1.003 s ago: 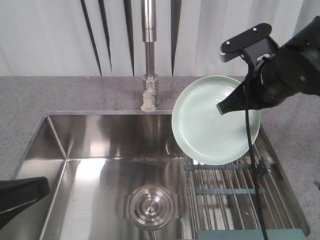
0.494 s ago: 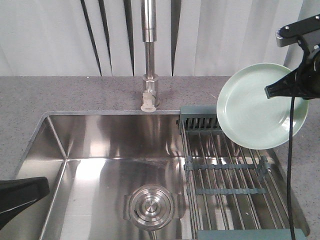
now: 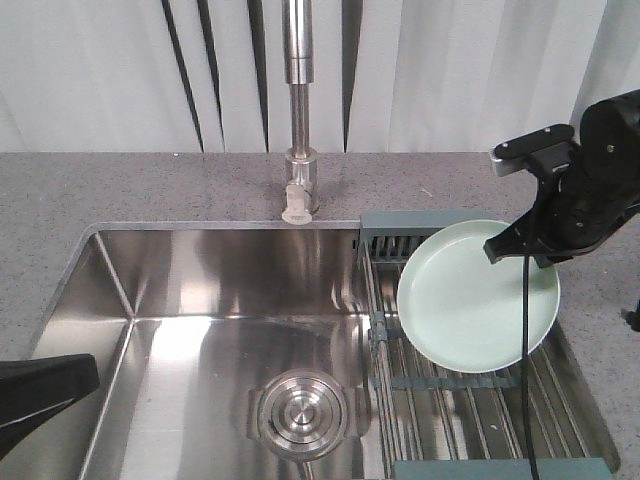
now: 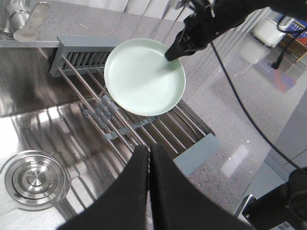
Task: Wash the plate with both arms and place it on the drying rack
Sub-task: 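Lower the plate flat onto the drying rack with the right gripper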
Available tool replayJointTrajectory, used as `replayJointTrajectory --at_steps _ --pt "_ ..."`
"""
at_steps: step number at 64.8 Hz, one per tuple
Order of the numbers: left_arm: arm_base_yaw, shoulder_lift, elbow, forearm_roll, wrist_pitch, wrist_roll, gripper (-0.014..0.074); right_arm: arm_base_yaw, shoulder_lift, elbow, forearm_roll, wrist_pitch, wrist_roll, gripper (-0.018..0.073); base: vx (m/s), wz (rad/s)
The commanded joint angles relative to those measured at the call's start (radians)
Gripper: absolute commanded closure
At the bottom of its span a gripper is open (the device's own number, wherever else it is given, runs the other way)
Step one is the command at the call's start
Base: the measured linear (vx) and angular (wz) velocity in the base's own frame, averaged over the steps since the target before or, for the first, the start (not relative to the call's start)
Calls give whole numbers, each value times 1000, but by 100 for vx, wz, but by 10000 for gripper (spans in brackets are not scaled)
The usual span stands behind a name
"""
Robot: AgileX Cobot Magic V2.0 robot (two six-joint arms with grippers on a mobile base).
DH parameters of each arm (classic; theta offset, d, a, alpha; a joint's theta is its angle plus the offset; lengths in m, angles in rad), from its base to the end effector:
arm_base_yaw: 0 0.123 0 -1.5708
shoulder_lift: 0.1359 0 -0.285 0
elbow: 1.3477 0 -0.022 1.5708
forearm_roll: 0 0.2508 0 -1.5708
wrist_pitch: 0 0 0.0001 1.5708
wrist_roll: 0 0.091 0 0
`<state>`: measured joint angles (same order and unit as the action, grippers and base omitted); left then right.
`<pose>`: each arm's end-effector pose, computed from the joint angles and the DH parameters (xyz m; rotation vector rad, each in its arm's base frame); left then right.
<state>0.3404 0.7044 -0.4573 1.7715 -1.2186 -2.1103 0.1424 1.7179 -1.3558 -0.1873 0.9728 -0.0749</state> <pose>0.1121 -0.0490 0.2952 0.2732 1.9316 -1.0571 0.3545 0.0367 0.2647 -0.4160 2.7742 -0.2262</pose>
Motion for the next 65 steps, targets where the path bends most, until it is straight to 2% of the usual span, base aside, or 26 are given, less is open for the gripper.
replayJointTrajectory --at_steps 1,15,34,52,65 --pt "2 -3 -24 31 -128 -5 602 -5 -13 -28 3 -21 -14 563 0 0" --pt "2 -3 -24 31 -128 -5 602 -5 14 -28 51 -6 -66 563 0 0" --pt "2 -3 -24 31 -128 -5 602 -5 14 -28 58 -2 -80 524 0 0" --pt "2 -3 -24 31 -128 -5 602 -5 14 -28 45 -2 -94 363 0 0" --pt "2 -3 -24 31 -128 -5 602 -5 11 -28 -47 -3 -64 253 0 0"
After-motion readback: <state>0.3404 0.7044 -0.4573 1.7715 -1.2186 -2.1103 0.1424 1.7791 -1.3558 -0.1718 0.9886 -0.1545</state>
